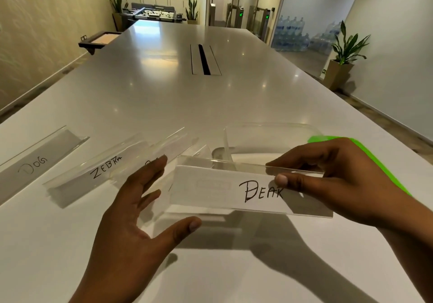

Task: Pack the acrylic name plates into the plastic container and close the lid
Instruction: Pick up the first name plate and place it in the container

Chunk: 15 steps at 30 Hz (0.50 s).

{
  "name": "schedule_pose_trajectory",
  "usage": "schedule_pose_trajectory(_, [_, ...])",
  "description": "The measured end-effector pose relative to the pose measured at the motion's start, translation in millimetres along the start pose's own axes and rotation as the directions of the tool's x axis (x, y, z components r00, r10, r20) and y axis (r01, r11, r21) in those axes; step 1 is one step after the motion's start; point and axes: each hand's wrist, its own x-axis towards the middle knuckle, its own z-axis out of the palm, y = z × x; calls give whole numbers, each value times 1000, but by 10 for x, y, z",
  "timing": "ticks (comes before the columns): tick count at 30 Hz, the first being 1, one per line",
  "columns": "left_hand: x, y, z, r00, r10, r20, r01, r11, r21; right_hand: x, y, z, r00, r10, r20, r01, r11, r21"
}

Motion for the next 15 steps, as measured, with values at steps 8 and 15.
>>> schedule_pose_trajectory(8, [-197,-330,199,962,71,263,-134,964,230,84,126,-287,997,15,-79,-19,998,-60])
schedule_pose_trajectory(15, [-199,-424,373,811,-119,573,-360,671,648,296,433,-481,990,80,-116,-89,993,-79])
